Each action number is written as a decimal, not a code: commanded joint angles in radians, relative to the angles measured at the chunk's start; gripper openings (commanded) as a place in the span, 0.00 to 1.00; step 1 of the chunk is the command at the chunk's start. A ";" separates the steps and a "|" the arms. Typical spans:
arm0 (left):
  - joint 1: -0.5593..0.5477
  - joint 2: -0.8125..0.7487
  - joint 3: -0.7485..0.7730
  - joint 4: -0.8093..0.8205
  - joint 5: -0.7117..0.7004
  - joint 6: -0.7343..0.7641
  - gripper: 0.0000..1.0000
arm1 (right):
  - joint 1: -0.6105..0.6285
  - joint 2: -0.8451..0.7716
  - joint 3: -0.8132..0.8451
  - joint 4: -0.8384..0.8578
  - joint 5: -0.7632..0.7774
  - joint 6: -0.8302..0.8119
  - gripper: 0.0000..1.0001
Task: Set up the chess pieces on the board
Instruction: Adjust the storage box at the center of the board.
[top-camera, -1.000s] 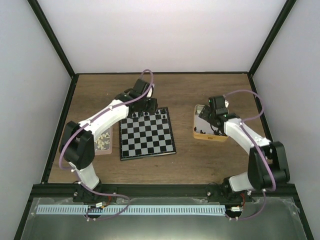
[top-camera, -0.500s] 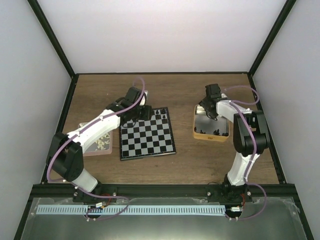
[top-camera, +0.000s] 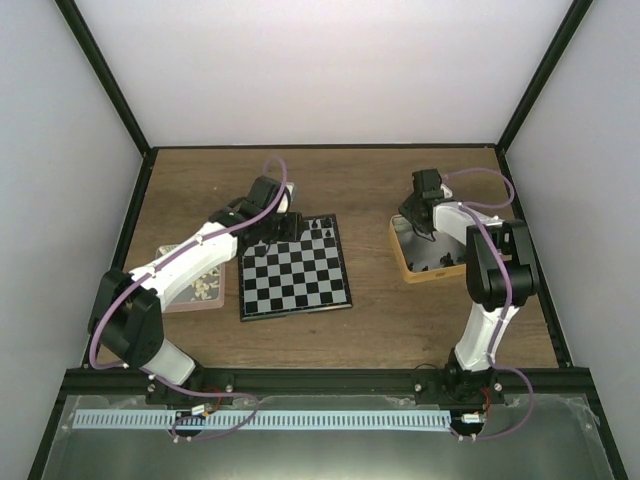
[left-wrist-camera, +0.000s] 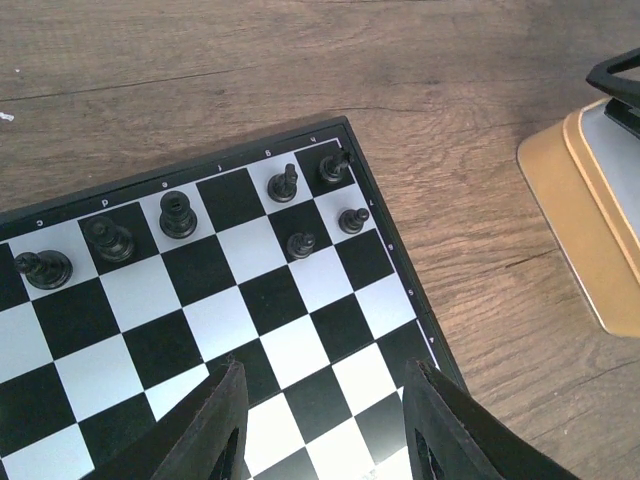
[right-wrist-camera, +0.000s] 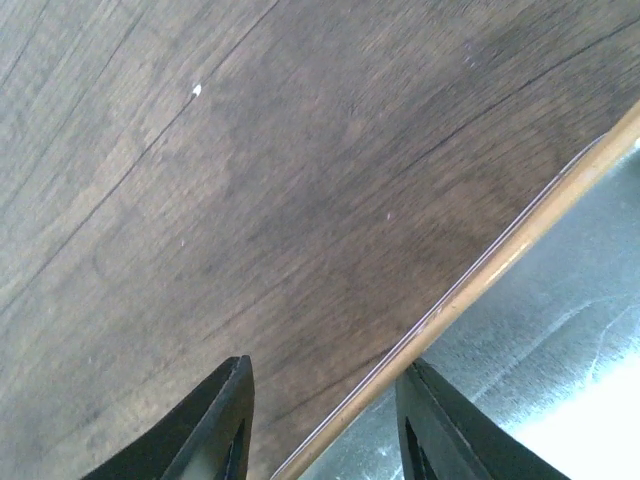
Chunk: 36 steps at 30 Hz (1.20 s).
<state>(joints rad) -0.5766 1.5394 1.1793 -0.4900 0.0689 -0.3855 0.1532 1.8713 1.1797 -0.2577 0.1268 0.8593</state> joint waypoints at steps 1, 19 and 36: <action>0.001 -0.019 -0.014 0.024 0.000 0.011 0.45 | 0.001 -0.041 -0.069 -0.020 -0.061 -0.112 0.39; 0.001 -0.012 -0.022 0.027 0.018 0.015 0.46 | 0.125 -0.073 -0.131 -0.075 -0.356 -0.566 0.31; 0.003 0.010 0.007 0.011 0.034 0.025 0.46 | 0.176 -0.222 -0.270 -0.221 -0.505 -0.656 0.38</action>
<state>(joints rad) -0.5766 1.5406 1.1690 -0.4843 0.0921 -0.3660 0.3077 1.6917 0.9367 -0.4210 -0.3290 0.2222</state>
